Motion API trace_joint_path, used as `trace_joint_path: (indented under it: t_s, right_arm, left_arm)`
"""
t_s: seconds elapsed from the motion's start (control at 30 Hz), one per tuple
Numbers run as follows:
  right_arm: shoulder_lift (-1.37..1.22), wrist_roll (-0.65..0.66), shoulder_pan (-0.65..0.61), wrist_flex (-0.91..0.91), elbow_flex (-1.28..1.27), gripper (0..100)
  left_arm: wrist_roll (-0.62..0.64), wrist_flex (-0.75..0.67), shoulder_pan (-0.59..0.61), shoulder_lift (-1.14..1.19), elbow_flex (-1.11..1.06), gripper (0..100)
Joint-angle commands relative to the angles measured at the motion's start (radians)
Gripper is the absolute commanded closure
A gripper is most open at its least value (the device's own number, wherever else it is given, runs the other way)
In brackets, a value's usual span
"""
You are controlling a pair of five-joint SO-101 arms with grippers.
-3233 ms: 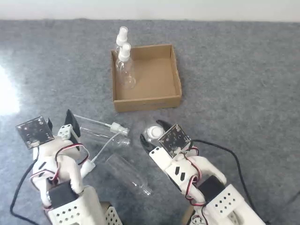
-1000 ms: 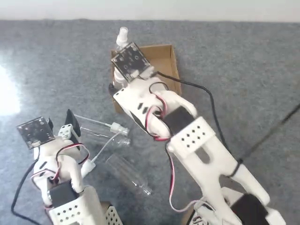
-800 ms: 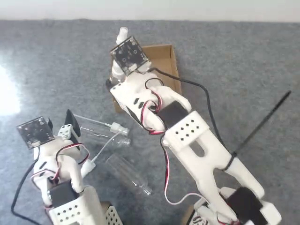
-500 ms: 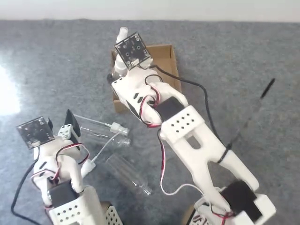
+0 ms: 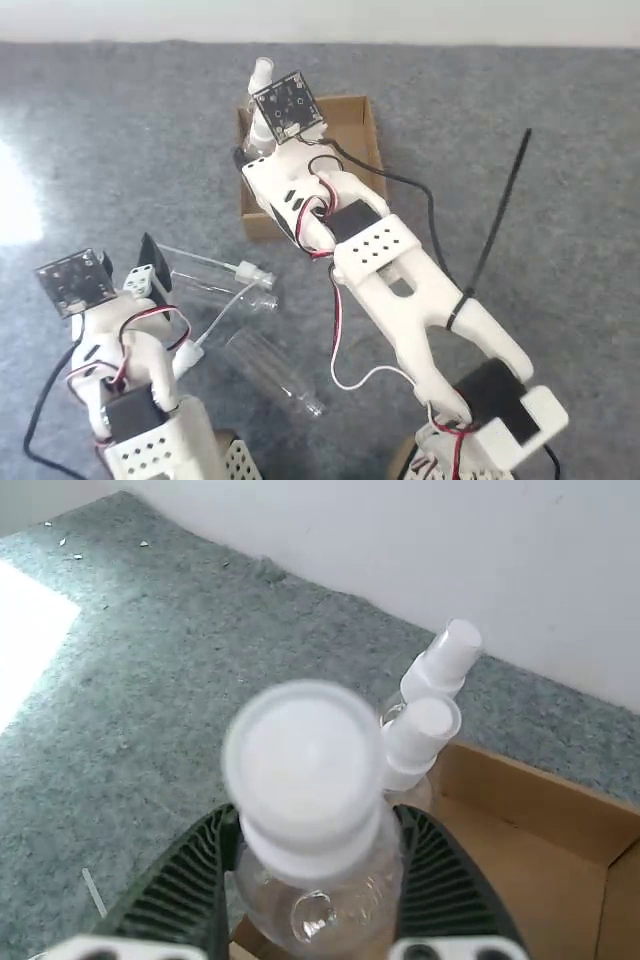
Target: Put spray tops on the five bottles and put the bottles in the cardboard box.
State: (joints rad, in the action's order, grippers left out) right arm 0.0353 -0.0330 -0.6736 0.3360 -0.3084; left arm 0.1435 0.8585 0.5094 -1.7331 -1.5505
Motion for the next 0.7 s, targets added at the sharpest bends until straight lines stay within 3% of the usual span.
trace_joint_path:
  t_s: [0.0,0.67]
  right_arm:
    - [-0.002,-0.057,0.019,-0.027,0.021,98.2]
    - [-0.205,-0.066,0.013,-0.097,0.06,98.2]
  left_arm:
    - [0.009,-0.026,0.005,-0.011,0.004,80]
    - [0.009,-0.026,0.005,-0.011,0.004,80]
